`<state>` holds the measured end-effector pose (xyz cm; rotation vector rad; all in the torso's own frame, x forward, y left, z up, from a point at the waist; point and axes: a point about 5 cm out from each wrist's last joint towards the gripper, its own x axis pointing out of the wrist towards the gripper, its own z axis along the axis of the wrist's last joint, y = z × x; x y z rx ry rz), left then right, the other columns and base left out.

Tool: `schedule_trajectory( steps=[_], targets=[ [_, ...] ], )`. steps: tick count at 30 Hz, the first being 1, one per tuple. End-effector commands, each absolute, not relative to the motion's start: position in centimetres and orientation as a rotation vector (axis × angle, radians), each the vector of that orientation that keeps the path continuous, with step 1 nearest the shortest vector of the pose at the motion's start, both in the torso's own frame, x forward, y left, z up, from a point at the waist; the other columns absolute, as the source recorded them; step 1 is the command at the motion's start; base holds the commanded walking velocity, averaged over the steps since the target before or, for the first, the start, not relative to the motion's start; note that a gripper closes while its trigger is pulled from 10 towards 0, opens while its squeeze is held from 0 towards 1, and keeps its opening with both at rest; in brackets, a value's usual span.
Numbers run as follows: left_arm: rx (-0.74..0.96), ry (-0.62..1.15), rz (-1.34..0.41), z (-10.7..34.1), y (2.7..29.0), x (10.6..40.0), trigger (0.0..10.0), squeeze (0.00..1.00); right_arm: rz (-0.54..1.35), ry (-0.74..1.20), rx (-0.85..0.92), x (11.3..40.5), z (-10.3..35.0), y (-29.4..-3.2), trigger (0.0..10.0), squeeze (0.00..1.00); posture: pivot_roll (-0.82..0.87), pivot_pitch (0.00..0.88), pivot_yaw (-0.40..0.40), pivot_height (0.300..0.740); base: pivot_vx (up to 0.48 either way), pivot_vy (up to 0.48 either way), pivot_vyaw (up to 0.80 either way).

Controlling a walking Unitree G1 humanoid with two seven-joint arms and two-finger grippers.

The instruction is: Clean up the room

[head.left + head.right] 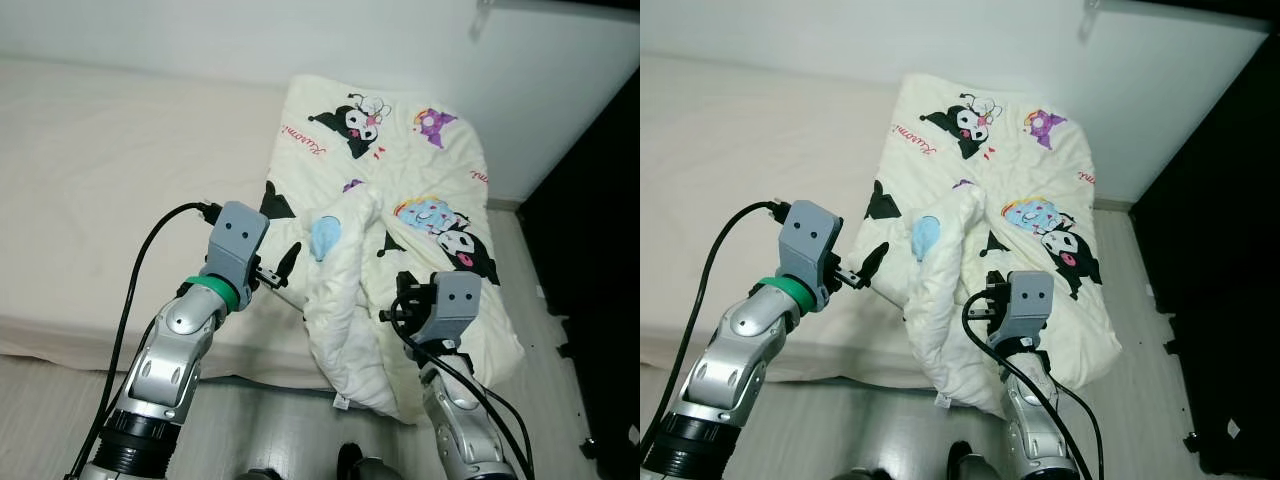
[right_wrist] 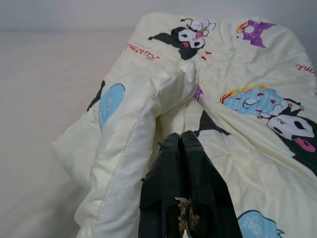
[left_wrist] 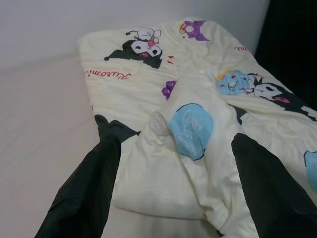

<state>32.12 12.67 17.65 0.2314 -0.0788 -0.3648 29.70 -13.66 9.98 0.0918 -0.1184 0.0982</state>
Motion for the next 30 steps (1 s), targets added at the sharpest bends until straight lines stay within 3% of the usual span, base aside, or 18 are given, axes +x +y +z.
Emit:
schedule_trajectory(
  steps=[1, 30],
  targets=[
    [0.239, -0.036, -0.388, 16.7, 12.6, 31.7, 10.0, 0.00, 0.087, -0.089, 0.093, 29.3, 9.2, -13.8, 10.0, 0.00, 0.04, 0.141, 0.032, 0.671, 0.000, 0.000, 0.00],
    [0.319, 0.046, -0.426, 15.2, 12.9, 31.0, 10.0, 0.00, -0.037, -0.100, 0.036, 29.4, 9.4, -15.9, 10.0, 0.00, 0.03, 0.154, 0.053, 0.566, 0.000, 0.000, 0.00]
  ],
)
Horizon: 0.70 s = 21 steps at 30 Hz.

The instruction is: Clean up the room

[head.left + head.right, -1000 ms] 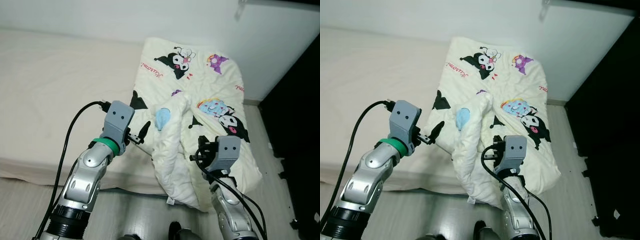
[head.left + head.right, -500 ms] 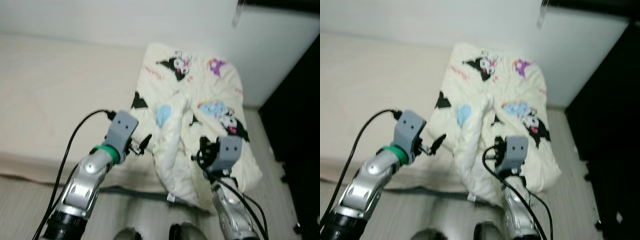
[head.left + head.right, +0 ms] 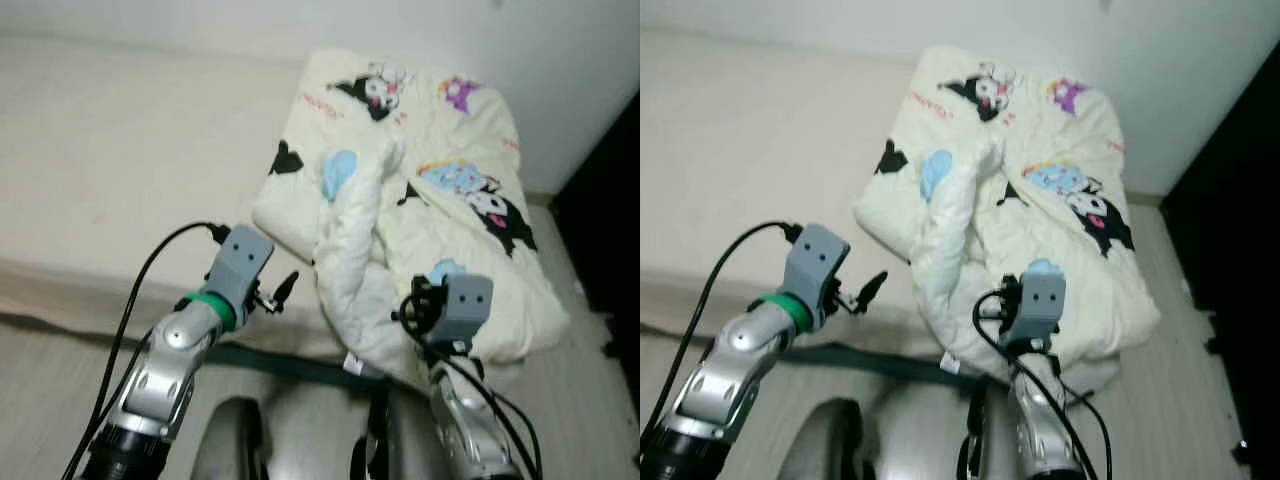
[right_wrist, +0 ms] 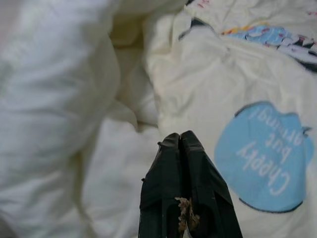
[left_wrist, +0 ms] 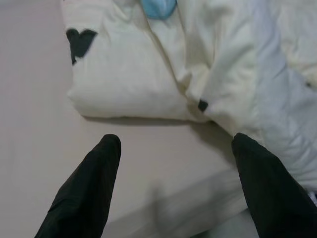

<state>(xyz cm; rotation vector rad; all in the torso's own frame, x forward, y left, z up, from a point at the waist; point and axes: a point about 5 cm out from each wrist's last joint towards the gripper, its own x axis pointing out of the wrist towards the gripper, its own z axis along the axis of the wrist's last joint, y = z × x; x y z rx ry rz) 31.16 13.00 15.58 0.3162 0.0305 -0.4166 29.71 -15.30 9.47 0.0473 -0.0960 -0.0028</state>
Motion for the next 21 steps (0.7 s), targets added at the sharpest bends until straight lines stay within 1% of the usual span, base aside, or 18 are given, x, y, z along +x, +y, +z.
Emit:
schedule_trajectory(
  steps=[1, 4, 7, 12, 13, 15, 16, 19, 21],
  targets=[
    [0.319, 0.046, -0.426, 15.2, 12.9, 31.0, 10.0, 0.00, -0.037, -0.100, 0.036, 29.4, 9.4, -15.9, 10.0, 0.00, 0.03, 0.154, 0.053, 0.566, 0.000, 0.000, 0.00],
    [0.321, 0.048, -0.431, 15.2, 12.8, 31.0, 10.0, 0.00, -0.112, -0.142, -0.009, 28.8, 10.0, -17.3, 10.0, 0.00, 0.03, 0.158, 0.056, 0.551, 0.000, 0.000, 0.00],
    [0.322, 0.048, -0.433, 15.2, 12.8, 31.0, 10.0, 0.00, -0.158, -0.193, -0.073, 28.6, 11.3, -17.8, 10.0, 0.00, 0.03, 0.161, 0.055, 0.551, 0.000, 0.000, 0.00],
    [0.322, 0.049, -0.435, 15.2, 12.7, 31.1, 10.0, 0.00, -0.246, -0.201, -0.115, 28.4, 12.2, -18.4, 10.0, 0.00, 0.03, 0.161, 0.055, 0.551, 0.000, 0.000, 0.00],
    [0.321, 0.049, -0.439, 15.2, 12.5, 31.2, 10.0, 0.00, -0.285, -0.170, -0.123, 28.6, 12.1, -18.6, 10.0, 0.00, 0.03, 0.161, 0.055, 0.551, 0.000, 0.000, 0.00],
    [0.321, 0.048, -0.444, 15.2, 12.3, 31.2, 10.0, 0.00, -0.282, -0.163, -0.106, 28.9, 12.0, -18.6, 10.0, 0.00, 0.03, 0.161, 0.055, 0.551, 0.000, 0.000, 0.00],
    [0.323, 0.043, -0.451, 15.4, 12.1, 31.4, 10.0, 0.00, -0.204, -0.147, -0.133, 29.6, 11.7, -17.9, 10.0, 1.00, 0.03, 0.161, 0.055, 0.551, 0.000, 0.000, 0.00],
    [0.324, 0.041, -0.452, 15.5, 12.1, 31.4, 10.0, 0.00, -0.167, -0.149, -0.148, 29.8, 11.8, -17.5, 10.0, 1.00, 0.03, 0.161, 0.055, 0.551, 0.000, 0.000, 0.00],
    [0.327, 0.038, -0.447, 15.6, 12.3, 31.6, 10.0, 0.00, -0.066, -0.152, -0.139, 30.0, 11.9, -15.9, 10.0, 1.00, 0.02, 0.163, 0.059, 0.551, 0.000, 0.000, 0.00]
  ],
)
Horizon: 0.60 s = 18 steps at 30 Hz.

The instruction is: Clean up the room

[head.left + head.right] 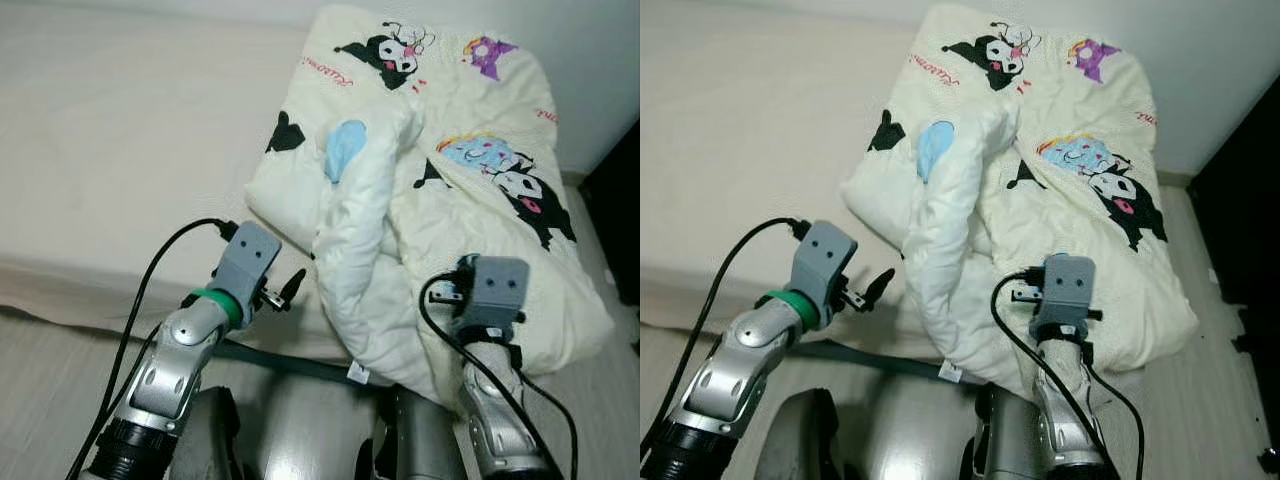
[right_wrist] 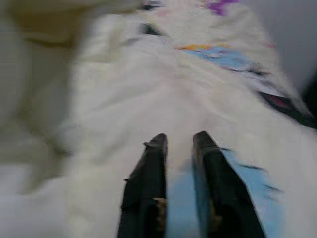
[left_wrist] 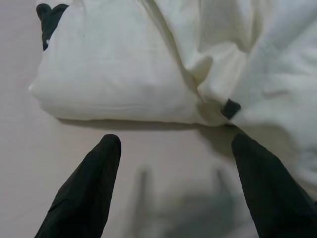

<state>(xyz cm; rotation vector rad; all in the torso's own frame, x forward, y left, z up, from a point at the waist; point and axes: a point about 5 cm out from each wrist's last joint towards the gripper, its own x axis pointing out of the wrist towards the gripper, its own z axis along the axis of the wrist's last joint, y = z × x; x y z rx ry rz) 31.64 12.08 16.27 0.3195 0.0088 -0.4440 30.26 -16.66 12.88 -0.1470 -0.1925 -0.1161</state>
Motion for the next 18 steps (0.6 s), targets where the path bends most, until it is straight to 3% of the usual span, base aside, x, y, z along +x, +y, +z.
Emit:
schedule_trajectory(
  steps=[1, 7, 13, 15, 16, 18],
  targets=[
    [0.327, 0.038, -0.447, 15.6, 12.3, 31.6, 10.0, 0.00, -0.066, -0.152, -0.139, 30.0, 11.9, -15.9, 10.0, 1.00, 0.02, 0.163, 0.059, 0.551, 0.000, 0.000, 0.00],
    [0.321, 0.040, -0.444, 15.4, 12.1, 31.5, 10.0, 0.00, -0.010, -0.115, -0.145, 29.4, 11.3, -14.2, 10.0, 1.00, 0.02, 0.165, 0.053, 0.551, 0.000, 0.000, 0.00],
    [0.319, 0.043, -0.447, 15.3, 12.0, 31.4, 10.0, 0.00, -0.051, -0.022, -0.176, 29.1, 9.9, -14.5, 10.0, 1.00, 0.02, 0.169, 0.052, 0.551, 0.000, 0.000, 0.00],
    [0.318, 0.043, -0.447, 15.4, 12.0, 31.5, 10.0, 0.00, -0.109, 0.053, -0.199, 29.0, 8.8, -15.4, 10.0, 0.95, 0.02, 0.169, 0.052, 0.551, 0.000, 0.000, 0.00],
    [0.316, 0.042, -0.447, 15.4, 12.0, 31.5, 10.0, 0.00, -0.211, 0.146, -0.224, 28.7, 7.5, -17.0, 10.0, 0.00, 0.02, 0.172, 0.049, 0.551, 0.000, 0.000, 0.00],
    [0.315, 0.042, -0.447, 15.4, 12.0, 31.5, 10.0, 0.00, -0.255, 0.174, -0.237, 28.6, 7.1, -17.9, 10.0, 0.00, 0.02, 0.172, 0.049, 0.551, 0.000, 0.000, 0.00]
  ],
)
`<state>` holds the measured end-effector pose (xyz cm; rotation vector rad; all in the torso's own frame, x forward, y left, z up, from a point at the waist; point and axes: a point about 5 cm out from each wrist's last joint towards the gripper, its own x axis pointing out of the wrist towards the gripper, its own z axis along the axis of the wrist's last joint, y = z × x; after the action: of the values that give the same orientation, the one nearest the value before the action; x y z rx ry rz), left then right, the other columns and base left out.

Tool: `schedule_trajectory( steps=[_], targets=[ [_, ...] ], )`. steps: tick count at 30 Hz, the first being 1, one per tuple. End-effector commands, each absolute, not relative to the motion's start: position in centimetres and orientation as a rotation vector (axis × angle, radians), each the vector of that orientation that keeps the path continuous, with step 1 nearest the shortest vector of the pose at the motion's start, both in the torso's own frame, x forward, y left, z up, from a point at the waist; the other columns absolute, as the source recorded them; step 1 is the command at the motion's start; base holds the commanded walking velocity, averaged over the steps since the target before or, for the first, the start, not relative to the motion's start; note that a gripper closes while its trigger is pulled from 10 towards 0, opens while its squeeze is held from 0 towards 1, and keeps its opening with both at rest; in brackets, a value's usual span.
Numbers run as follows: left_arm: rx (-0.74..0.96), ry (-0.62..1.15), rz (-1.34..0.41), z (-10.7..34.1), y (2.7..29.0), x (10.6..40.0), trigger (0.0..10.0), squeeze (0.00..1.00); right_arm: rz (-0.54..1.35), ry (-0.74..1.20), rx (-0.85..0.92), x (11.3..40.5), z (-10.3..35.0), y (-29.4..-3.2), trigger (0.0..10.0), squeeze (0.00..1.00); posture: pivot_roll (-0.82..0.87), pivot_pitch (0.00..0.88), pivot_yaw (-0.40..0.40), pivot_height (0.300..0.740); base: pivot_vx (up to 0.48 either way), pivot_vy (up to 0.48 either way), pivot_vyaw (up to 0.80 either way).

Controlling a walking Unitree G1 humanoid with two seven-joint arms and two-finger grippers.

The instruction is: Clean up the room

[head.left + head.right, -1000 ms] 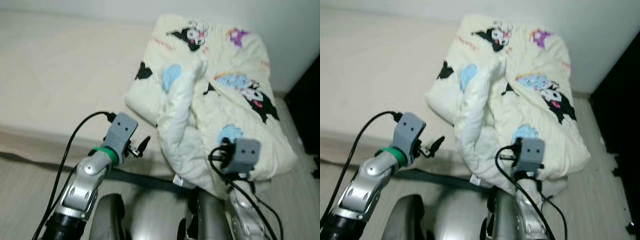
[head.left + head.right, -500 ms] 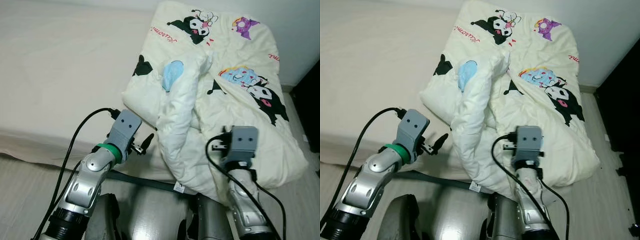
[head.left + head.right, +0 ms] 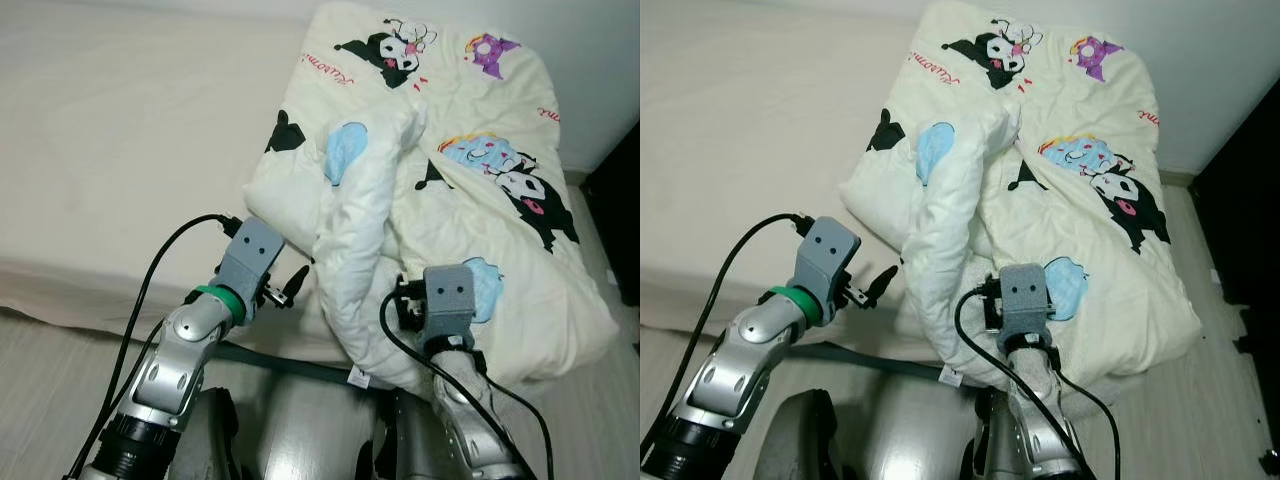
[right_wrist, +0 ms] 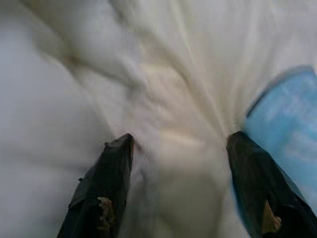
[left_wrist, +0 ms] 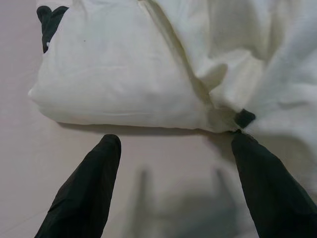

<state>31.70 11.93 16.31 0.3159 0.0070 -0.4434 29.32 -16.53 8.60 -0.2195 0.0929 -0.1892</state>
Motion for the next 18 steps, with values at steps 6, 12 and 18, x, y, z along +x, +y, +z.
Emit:
schedule_trajectory(
  steps=[6, 12, 18],
  targets=[
    [0.312, 0.041, -0.447, 15.4, 11.9, 31.5, 10.0, 0.00, -0.317, 0.259, -0.177, 27.9, 5.7, -20.0, 6.2, 0.00, 0.01, 0.173, 0.048, 0.551, 0.000, 0.000, 0.00],
    [0.309, 0.041, -0.445, 15.3, 11.9, 31.5, 10.0, 0.00, -0.334, 0.242, -0.184, 27.3, 5.8, -20.4, 0.0, 0.00, 0.01, 0.173, 0.048, 0.551, 0.000, 0.000, 0.00],
    [0.308, 0.043, -0.449, 15.2, 11.8, 31.5, 10.0, 0.00, -0.370, 0.188, -0.268, 26.1, 6.6, -21.7, 0.0, 0.00, 0.00, 0.176, 0.039, 0.551, 0.000, 0.000, 0.00]
  ],
)
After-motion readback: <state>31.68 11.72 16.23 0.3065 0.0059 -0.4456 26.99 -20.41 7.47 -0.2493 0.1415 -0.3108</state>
